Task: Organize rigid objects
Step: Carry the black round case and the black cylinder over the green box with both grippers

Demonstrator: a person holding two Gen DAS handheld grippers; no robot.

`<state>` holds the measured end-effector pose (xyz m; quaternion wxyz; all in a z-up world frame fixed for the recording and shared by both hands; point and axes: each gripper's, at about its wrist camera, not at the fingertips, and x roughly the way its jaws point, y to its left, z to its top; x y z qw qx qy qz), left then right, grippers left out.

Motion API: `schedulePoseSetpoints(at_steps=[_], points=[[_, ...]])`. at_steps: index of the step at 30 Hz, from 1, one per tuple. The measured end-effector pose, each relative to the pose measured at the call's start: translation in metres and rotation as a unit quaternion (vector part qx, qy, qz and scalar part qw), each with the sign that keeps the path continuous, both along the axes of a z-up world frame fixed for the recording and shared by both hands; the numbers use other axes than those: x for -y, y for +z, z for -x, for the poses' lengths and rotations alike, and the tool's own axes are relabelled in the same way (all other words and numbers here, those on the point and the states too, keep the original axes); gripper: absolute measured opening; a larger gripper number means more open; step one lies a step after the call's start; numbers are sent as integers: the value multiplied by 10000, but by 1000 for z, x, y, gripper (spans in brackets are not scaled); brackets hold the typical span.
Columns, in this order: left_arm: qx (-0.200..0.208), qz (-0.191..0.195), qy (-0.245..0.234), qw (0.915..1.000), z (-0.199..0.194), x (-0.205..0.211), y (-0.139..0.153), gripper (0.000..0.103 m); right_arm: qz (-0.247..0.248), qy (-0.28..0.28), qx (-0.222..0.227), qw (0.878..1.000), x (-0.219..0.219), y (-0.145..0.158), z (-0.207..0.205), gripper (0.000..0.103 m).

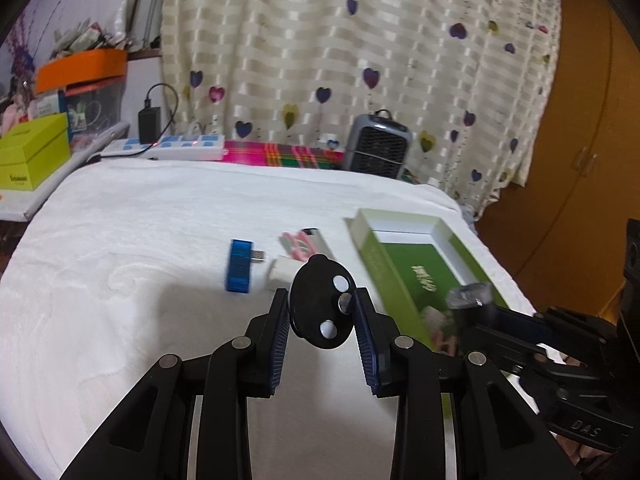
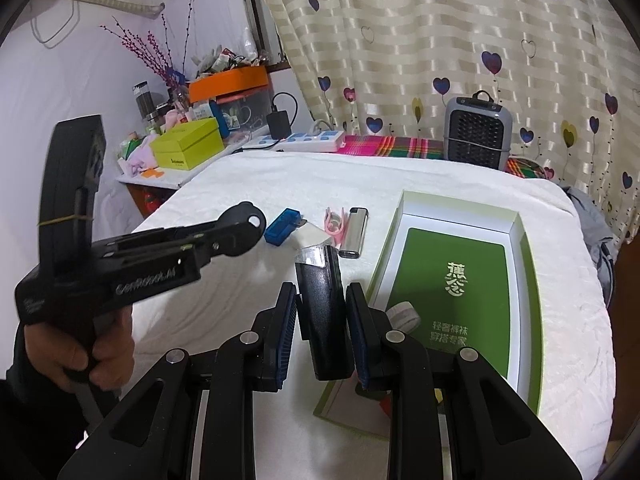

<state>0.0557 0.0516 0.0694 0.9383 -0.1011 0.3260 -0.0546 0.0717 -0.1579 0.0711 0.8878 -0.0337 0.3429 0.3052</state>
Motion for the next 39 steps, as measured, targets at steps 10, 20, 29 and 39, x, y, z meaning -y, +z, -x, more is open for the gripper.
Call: schedulePoseSetpoints(at_steps=[10,20,29,39], points=[[134,-69,-300,9994,18,25,10,30,-3,-154,118,9998,9,4,12,27],[143,-86,-422,9990,19,37,11,30,-29,-213,127,9997,16,4,13,27],[104,-112,-553,9984,15,51,9,30,-51,-325,105,9994,28,3,11,27],[92,-136,-680,9976,9,64,10,30,-83,-484,99,9987,43,4,9,27]])
